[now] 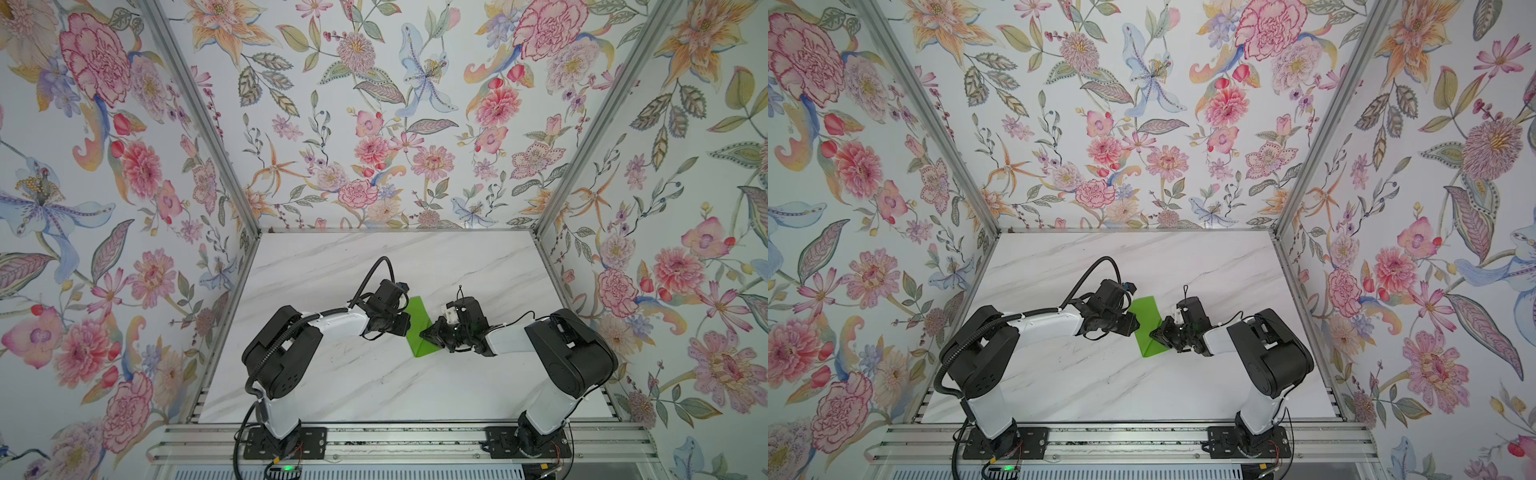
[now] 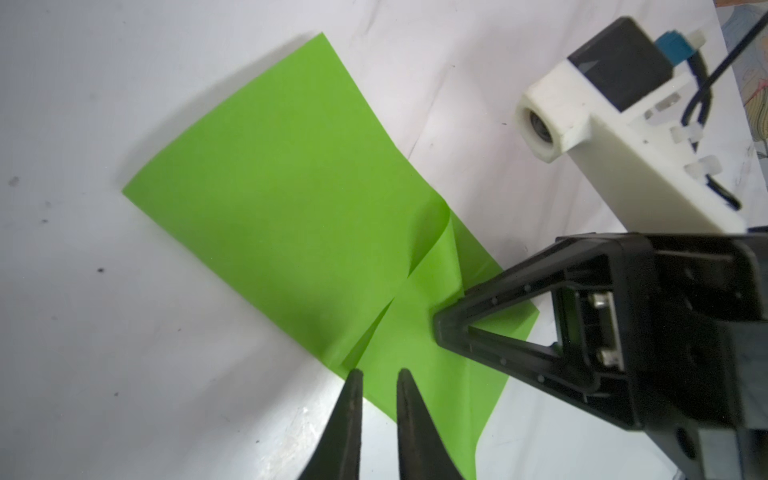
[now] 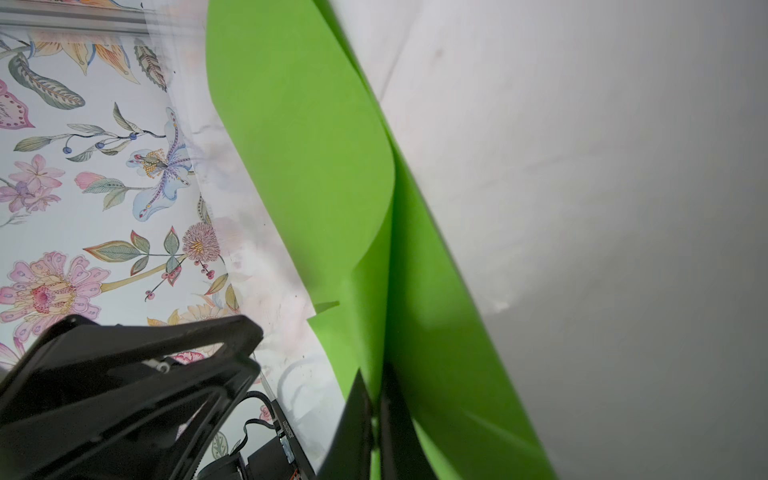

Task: Fold a paper plane with a square sheet of paper (fold left side to right side)

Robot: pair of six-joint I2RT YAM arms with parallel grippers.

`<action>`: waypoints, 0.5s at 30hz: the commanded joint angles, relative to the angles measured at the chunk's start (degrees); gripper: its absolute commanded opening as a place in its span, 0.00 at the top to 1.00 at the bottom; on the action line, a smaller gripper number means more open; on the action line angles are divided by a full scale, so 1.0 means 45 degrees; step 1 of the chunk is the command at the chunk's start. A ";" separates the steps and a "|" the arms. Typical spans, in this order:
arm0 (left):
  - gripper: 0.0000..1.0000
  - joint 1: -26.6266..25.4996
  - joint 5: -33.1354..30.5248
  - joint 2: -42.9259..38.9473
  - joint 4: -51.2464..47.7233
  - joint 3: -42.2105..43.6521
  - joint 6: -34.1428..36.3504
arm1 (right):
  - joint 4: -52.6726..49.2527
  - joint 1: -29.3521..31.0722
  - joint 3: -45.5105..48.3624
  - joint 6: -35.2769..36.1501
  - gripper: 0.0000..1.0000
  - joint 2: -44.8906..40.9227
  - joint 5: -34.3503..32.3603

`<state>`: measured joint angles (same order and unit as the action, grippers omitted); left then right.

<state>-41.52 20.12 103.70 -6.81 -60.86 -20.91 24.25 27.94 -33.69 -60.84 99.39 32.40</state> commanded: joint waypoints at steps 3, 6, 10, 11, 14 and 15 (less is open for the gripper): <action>0.83 -0.0234 0.0858 0.0548 -0.0176 -0.0531 -0.0145 | -0.1314 -0.0018 0.0263 0.0195 0.90 0.0601 -0.0423; 0.85 -0.0378 0.0861 0.0864 -0.0189 -0.0633 -0.0158 | -0.1373 -0.0018 0.0261 0.0192 0.89 0.0612 -0.0426; 0.86 -0.0424 0.0833 0.1064 -0.0186 -0.0640 -0.0169 | -0.1410 -0.0017 0.0261 0.0194 0.89 0.0627 -0.0425; 0.86 -0.0420 0.0789 0.1095 -0.0203 -0.0636 -0.0149 | -0.1441 -0.0018 0.0242 0.0198 0.89 0.0641 -0.0423; 0.87 -0.0427 0.0634 0.1202 -0.0332 -0.0651 -0.0091 | -0.1481 -0.0028 0.0212 0.0206 0.89 0.0647 -0.0405; 0.87 -0.0424 0.0588 0.1248 -0.0366 -0.0655 -0.0086 | -0.1483 -0.0019 0.0202 0.0200 0.89 0.0676 -0.0426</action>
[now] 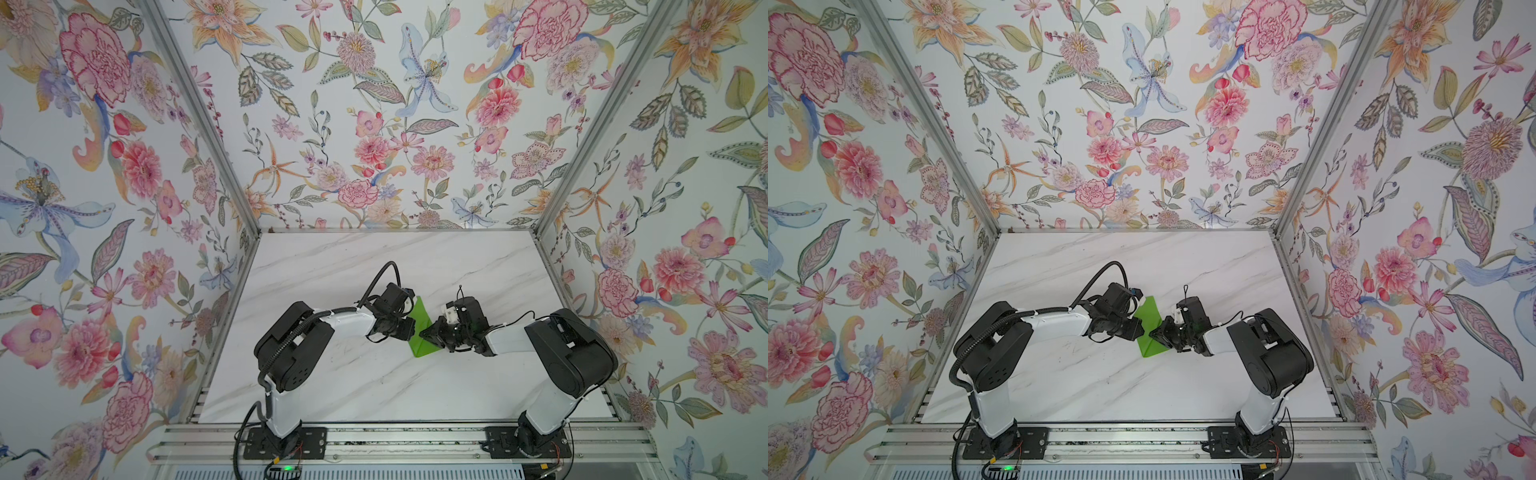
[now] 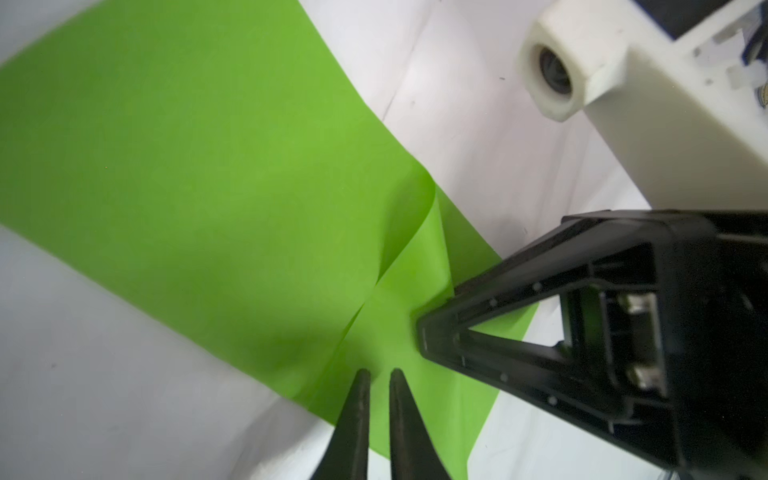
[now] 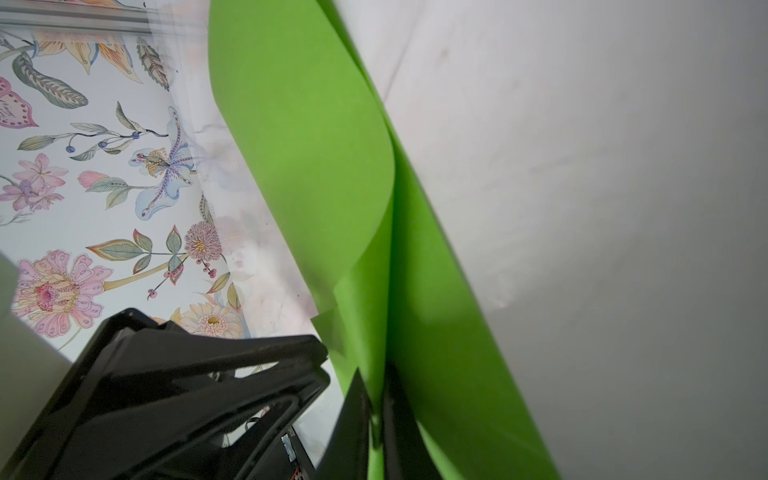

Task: Fold a paper plane with a square sheet of paper (fold left side to right side)

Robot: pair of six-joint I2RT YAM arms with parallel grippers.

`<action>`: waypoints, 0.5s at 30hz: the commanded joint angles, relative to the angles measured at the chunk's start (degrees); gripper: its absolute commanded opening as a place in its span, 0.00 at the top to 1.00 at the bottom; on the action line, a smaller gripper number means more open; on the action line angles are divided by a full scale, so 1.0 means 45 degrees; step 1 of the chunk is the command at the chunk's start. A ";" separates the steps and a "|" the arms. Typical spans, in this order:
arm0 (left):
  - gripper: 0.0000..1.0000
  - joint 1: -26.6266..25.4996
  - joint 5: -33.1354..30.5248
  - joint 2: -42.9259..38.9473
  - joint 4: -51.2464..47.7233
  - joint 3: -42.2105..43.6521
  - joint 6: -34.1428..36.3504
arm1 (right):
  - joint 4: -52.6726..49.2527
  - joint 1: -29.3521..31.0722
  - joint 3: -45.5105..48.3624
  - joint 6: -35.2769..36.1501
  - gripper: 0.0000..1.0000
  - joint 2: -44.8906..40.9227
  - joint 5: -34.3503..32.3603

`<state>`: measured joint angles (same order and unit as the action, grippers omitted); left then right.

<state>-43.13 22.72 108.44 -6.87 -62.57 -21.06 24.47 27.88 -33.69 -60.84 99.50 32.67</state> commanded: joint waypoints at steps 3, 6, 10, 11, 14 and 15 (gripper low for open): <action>0.87 -0.0071 -0.0072 0.0312 -0.0399 -0.0225 -0.0027 | -0.1581 -0.0004 0.0185 0.0199 0.88 0.0669 -0.0476; 0.88 -0.0063 -0.0108 0.0392 -0.0415 -0.0233 -0.0036 | -0.1627 -0.0004 0.0175 0.0233 0.88 0.0684 -0.0465; 0.89 -0.0044 -0.0292 0.0499 -0.0560 -0.0236 -0.0027 | -0.1752 -0.0015 0.0134 0.0271 0.88 0.0702 -0.0462; 0.89 -0.0043 -0.0339 0.0556 -0.0718 -0.0254 -0.0028 | -0.1796 -0.0021 0.0118 0.0273 0.88 0.0693 -0.0452; 0.92 0.0005 -0.0567 0.0747 -0.1126 -0.0210 -0.0077 | -0.2132 -0.0137 0.0029 0.0409 0.87 0.0418 -0.0452; 0.92 0.0018 -0.0557 0.0799 -0.1164 -0.0132 -0.0086 | -0.2343 -0.0174 -0.0043 0.0493 0.86 0.0220 -0.0513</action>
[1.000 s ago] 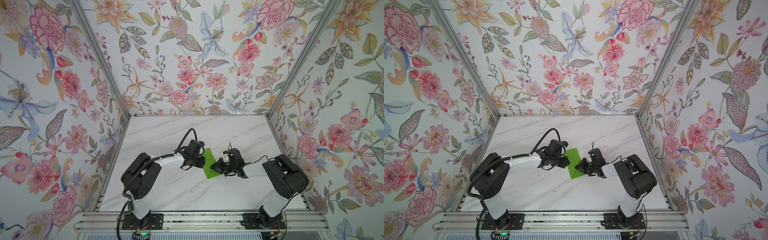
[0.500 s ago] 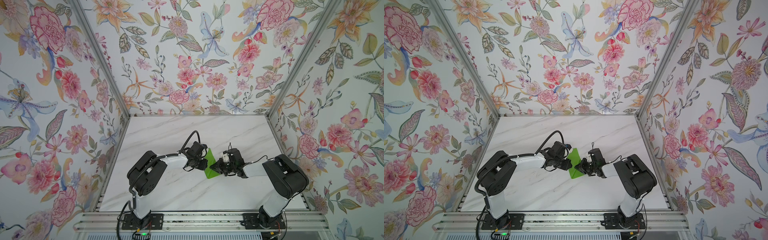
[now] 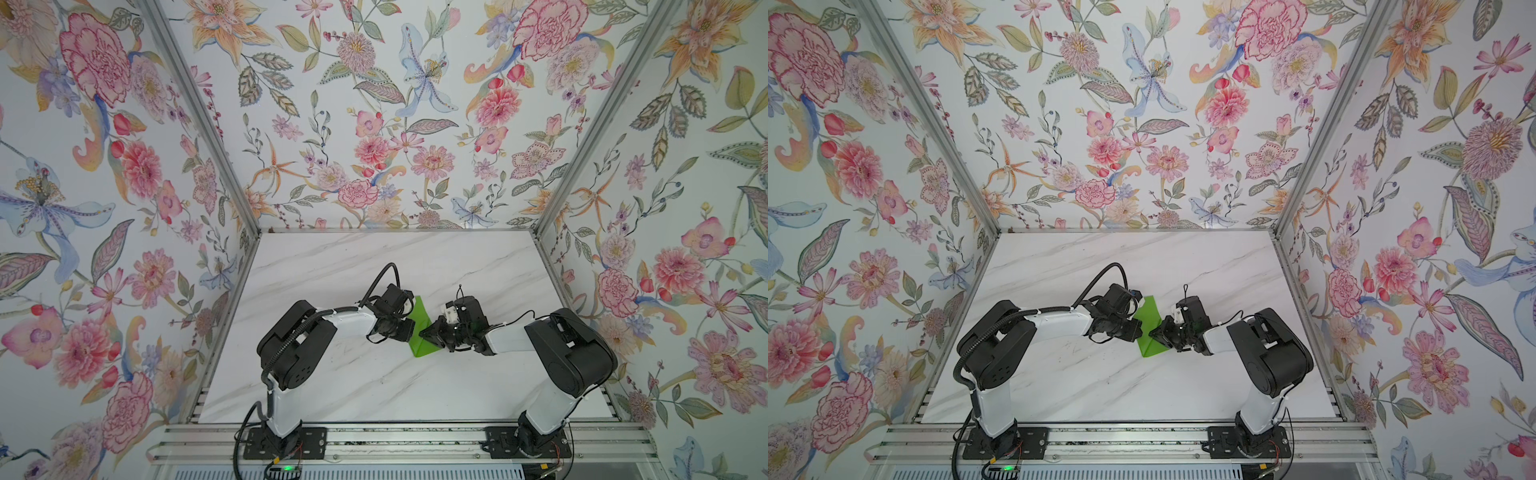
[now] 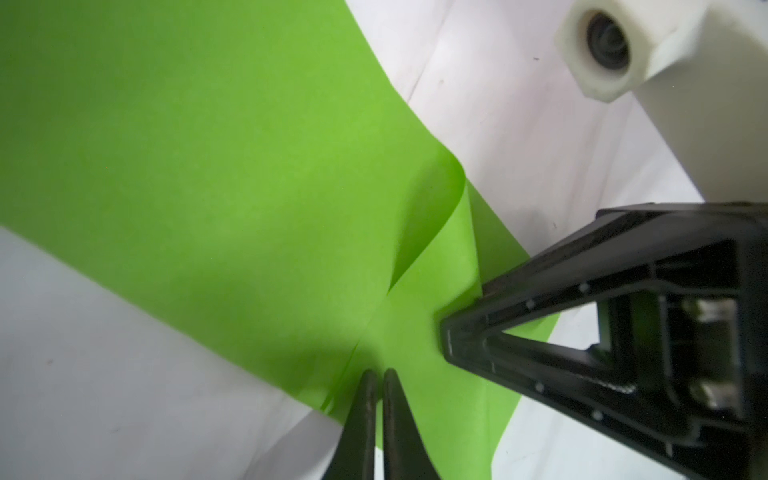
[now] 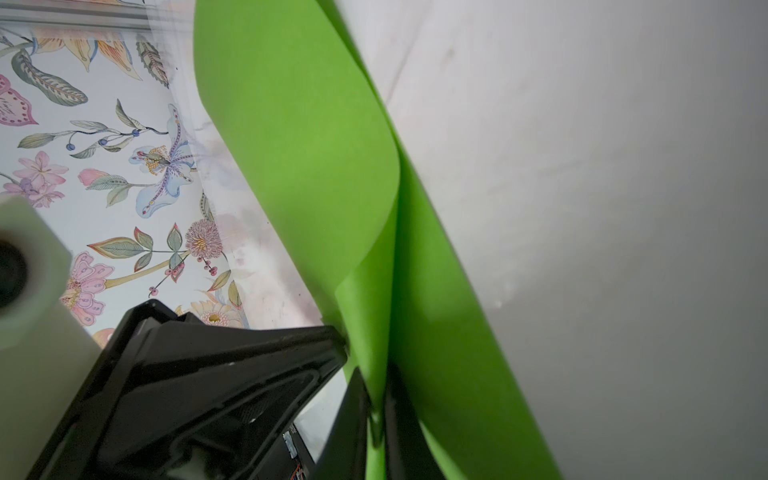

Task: Fold a paper plane with a square sheet of paper (fold left side to right side)

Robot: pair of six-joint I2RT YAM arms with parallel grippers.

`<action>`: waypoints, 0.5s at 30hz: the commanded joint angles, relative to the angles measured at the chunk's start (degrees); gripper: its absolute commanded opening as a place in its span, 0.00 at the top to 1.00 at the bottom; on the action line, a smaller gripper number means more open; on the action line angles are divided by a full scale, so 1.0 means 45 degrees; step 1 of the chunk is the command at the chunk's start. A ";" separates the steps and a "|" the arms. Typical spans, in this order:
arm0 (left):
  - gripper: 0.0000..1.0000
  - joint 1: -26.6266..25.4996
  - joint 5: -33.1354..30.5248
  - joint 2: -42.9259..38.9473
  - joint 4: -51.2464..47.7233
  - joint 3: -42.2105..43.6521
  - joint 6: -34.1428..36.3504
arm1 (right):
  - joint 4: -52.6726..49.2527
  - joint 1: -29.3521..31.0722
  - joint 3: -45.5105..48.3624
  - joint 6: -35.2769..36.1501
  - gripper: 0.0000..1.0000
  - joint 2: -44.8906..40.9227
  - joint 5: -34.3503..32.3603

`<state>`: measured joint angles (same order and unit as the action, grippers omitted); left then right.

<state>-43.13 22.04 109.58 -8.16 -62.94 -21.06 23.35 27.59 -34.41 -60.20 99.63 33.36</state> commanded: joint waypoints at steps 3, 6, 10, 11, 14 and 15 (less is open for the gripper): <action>0.93 0.0015 -0.0314 0.0608 -0.0929 0.0102 -0.0057 | -0.3426 -0.0219 -0.0344 0.0848 0.79 -0.0721 -0.1062; 0.94 0.0016 -0.0193 0.0624 -0.0902 0.0121 -0.0009 | -0.4549 -0.0273 -0.0819 0.1208 0.78 -0.1688 -0.1434; 0.96 0.0015 -0.0135 0.0722 -0.0932 0.0080 -0.0003 | -0.4945 -0.0188 -0.1395 0.1182 0.78 -0.2362 -0.1330; 0.97 0.0016 -0.0114 0.0739 -0.0948 0.0066 0.0021 | -0.4936 -0.0122 -0.1529 0.1170 0.80 -0.2356 -0.1208; 0.99 0.0015 -0.0096 0.0843 -0.1006 0.0046 0.0010 | -0.4738 0.0191 -0.2090 0.1152 0.85 -0.1857 -0.0611; 1.00 0.0015 -0.0074 0.0873 -0.1031 0.0043 0.0015 | -0.4696 0.0304 -0.2302 0.1152 0.87 -0.1575 -0.0463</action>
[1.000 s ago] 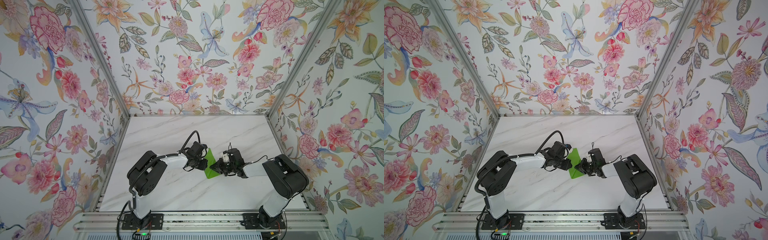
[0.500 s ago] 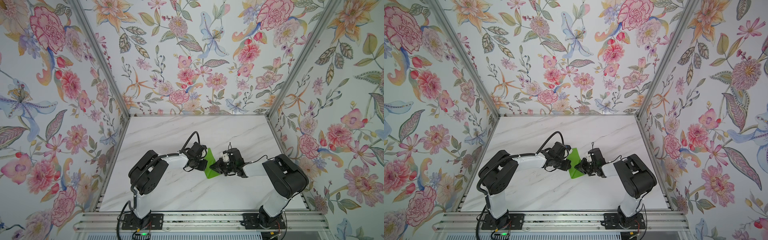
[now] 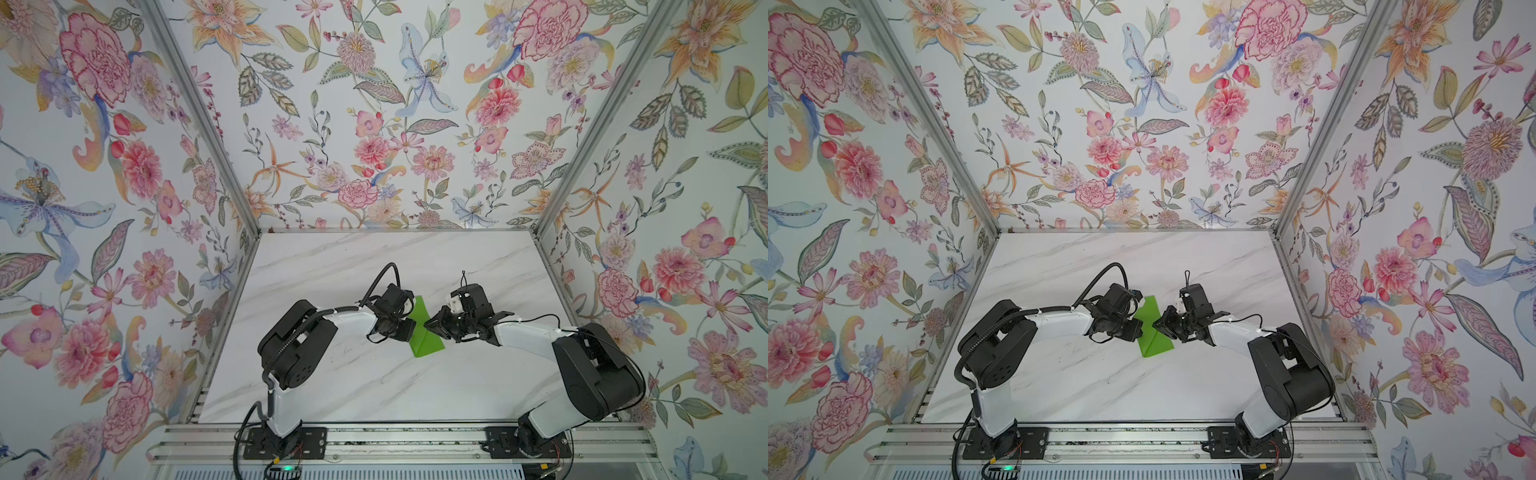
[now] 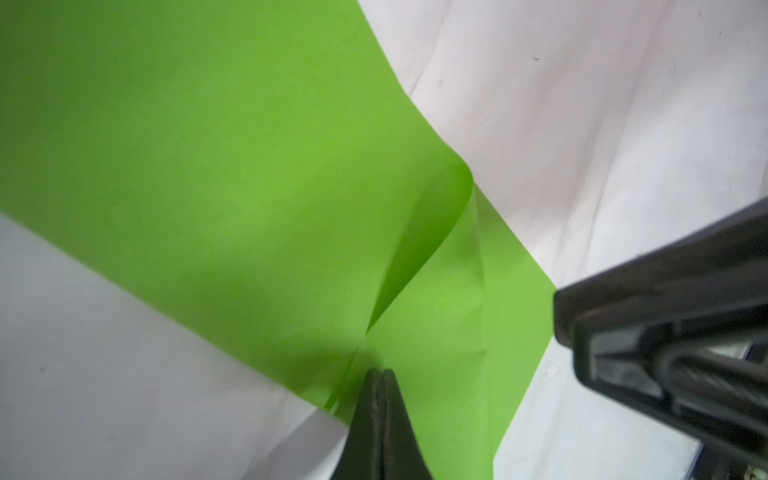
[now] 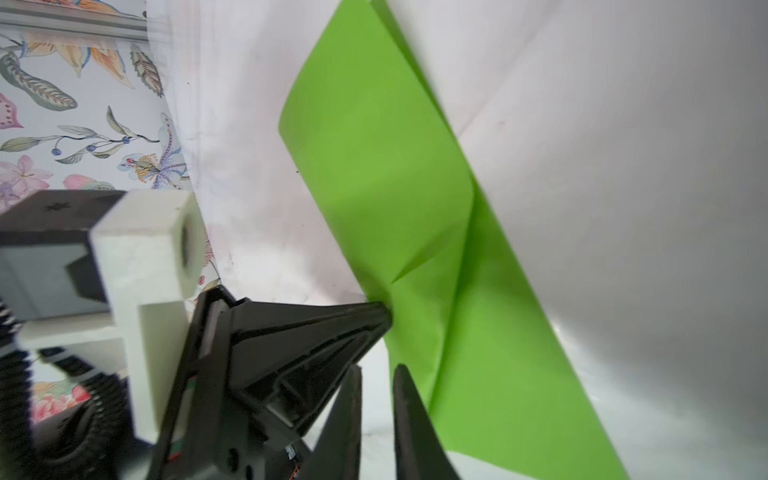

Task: Fold a paper plane with a square sheet of paper (fold left side to right side)

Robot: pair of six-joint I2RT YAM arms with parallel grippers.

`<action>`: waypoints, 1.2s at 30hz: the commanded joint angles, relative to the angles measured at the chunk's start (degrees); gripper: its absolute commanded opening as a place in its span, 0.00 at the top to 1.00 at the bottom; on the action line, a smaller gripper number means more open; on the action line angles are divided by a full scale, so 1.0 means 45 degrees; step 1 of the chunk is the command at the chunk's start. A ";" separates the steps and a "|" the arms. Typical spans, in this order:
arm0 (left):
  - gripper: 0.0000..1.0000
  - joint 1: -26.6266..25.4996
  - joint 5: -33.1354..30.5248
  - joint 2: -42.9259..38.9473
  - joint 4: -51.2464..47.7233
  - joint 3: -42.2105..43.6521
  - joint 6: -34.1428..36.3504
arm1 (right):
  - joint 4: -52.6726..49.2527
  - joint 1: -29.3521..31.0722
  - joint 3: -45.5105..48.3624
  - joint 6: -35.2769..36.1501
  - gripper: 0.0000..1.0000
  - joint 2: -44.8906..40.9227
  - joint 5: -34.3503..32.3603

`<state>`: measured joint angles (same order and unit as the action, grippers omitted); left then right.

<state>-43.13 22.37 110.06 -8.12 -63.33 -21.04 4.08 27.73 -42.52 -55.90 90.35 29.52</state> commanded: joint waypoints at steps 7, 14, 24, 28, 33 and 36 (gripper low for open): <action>1.00 0.0033 -0.0211 0.0874 -0.1224 0.0128 0.0087 | -0.0344 0.0610 -0.1408 0.0156 0.93 0.2129 0.0628; 1.00 0.0054 -0.0226 0.1096 -0.1333 0.0167 0.0098 | -0.0279 0.0558 -0.1168 0.0277 0.94 0.2940 0.0669; 1.00 0.0093 0.0005 0.1441 -0.1555 0.0246 0.0345 | -0.0923 0.0250 0.0141 0.0718 0.94 0.2537 0.0007; 1.00 0.0108 0.0099 0.1555 -0.1599 0.0283 0.0445 | -0.1188 0.0114 0.0601 0.0918 0.94 0.2227 -0.0017; 1.00 0.0132 0.0174 0.1612 -0.1671 0.0265 0.0609 | -0.1486 0.0064 0.1284 0.1148 0.94 0.1690 0.0178; 1.00 0.0100 0.0416 0.1636 -0.1650 0.0206 0.0852 | -0.1635 0.0162 0.1678 0.1429 0.93 0.1467 0.0688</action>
<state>-42.76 26.89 112.44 -6.33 -64.75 -19.25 5.56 28.29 -38.35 -51.57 96.53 33.10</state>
